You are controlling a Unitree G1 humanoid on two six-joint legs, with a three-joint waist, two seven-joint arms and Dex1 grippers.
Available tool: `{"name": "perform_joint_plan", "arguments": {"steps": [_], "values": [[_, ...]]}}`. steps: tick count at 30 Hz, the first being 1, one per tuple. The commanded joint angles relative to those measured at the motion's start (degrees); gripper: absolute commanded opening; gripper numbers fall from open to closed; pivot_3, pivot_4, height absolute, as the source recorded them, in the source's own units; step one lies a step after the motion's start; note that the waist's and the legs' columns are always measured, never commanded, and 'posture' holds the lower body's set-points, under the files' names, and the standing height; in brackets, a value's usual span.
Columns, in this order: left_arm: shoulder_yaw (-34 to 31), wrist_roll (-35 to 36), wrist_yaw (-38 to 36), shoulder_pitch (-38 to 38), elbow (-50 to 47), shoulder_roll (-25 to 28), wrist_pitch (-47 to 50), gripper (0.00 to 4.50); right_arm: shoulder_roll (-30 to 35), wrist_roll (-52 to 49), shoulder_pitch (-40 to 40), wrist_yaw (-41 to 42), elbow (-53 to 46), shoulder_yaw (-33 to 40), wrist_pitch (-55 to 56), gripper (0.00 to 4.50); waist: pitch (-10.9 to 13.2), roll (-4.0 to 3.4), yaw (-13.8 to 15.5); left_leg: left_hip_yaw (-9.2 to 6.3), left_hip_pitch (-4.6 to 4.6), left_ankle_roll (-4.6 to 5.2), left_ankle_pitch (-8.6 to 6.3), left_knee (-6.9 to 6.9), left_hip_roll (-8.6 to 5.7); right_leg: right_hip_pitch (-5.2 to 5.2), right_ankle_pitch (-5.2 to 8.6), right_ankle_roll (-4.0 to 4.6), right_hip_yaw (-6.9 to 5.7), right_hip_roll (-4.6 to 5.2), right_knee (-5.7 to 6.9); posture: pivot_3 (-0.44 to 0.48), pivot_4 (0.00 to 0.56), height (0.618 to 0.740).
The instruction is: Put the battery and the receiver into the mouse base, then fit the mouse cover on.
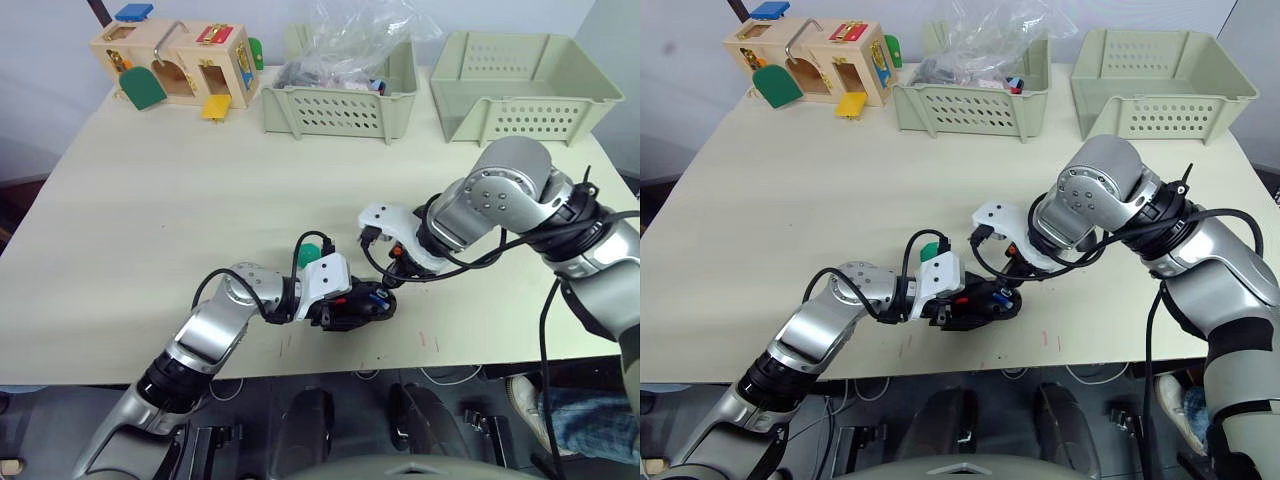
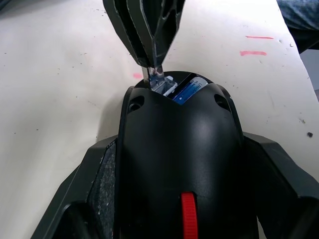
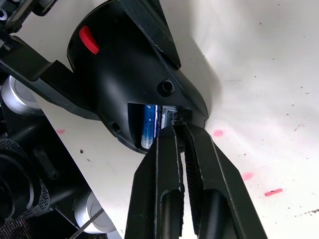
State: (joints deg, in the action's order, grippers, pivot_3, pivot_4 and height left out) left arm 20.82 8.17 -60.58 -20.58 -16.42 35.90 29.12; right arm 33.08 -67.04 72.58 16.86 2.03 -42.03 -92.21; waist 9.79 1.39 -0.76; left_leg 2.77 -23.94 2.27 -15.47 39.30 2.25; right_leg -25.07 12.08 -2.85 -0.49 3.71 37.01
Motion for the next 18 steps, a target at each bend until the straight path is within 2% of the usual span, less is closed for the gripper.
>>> {"name": "perform_joint_plan", "arguments": {"steps": [1,18], "values": [[0.37,0.04,-0.15,-0.11,0.1,0.05,-0.88,2.94,0.08,-1.9,-0.06,-0.04,-1.44,0.59,-0.29,0.0,0.0,0.0,0.0,0.0,0.0,0.0,0.0,0.0,0.0,0.0,0.0,0.0,0.0,0.0,0.0,0.0,0.15,0.74],[0.41,0.13,-0.14,0.21,-0.47,0.18,-0.77,2.94,-0.1,-0.92,-0.76,-1.35,-1.3,0.09,-0.29,0.0,0.0,0.0,0.0,0.0,0.0,0.0,0.0,0.0,0.0,0.0,0.0,0.0,0.0,0.0,0.0,0.0,0.15,0.74]]}}
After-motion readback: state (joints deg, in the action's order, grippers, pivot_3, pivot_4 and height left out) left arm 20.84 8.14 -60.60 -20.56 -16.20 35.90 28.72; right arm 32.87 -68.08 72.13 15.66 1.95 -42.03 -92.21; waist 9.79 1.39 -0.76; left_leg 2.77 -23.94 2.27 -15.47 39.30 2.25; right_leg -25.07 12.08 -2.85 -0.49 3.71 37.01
